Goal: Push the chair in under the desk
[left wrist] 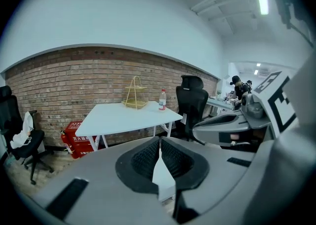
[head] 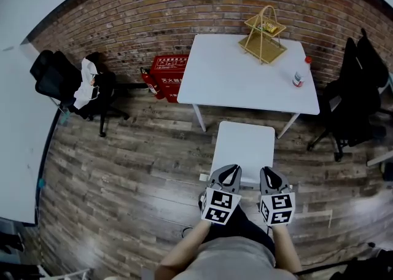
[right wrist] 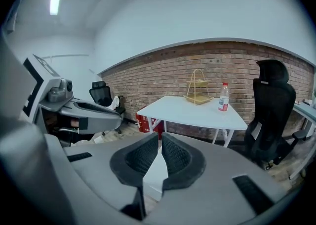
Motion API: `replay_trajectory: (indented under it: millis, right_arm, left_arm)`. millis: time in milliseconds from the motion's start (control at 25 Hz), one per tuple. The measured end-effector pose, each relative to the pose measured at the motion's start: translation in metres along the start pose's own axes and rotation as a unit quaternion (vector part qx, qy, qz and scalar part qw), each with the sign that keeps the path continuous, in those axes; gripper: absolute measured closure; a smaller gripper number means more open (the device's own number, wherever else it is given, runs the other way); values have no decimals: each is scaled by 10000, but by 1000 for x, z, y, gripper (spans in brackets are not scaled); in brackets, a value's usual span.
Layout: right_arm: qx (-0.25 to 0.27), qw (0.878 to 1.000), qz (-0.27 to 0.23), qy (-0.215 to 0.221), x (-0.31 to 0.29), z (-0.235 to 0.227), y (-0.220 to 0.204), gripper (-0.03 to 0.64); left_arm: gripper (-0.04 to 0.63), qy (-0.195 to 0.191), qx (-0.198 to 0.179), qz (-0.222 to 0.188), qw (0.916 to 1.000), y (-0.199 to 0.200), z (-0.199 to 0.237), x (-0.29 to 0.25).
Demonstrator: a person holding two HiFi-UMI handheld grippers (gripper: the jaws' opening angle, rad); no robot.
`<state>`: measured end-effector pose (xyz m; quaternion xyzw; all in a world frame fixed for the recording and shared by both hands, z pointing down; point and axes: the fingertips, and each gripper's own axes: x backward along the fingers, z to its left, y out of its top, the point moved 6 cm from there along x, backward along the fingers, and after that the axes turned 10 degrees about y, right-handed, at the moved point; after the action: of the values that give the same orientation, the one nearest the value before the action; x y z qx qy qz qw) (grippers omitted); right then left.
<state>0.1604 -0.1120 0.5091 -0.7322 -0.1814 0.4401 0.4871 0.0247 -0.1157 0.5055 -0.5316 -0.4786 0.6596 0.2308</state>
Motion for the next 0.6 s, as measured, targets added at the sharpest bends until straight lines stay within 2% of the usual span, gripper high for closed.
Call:
replay_trajectory:
  millis: [200,400,520,560,600]
  right_arm:
    - [144,9993,171,292,-4,-5,-5,598]
    - [280,9978,314,521,-11,-4,-6,598]
    - [280,9968,368,655,-18,-3,-4,598]
    - [267,9962,407,717,-21,-2,-4,591]
    - [246,9954,465,797,-24,-1,-5,554]
  left_arm:
    - [572,-156,-239,92,9995,-4,-11,-7]
    - [568,-285,-446,383,9979,-10,-13,-13]
    - [546,-349,-514,455,9970,-12,-10,-17]
    - [546,-389,-537,465,9967,-12,-9,-18]
    - [545,-451,-560,482,9962,-12,-8,-18]
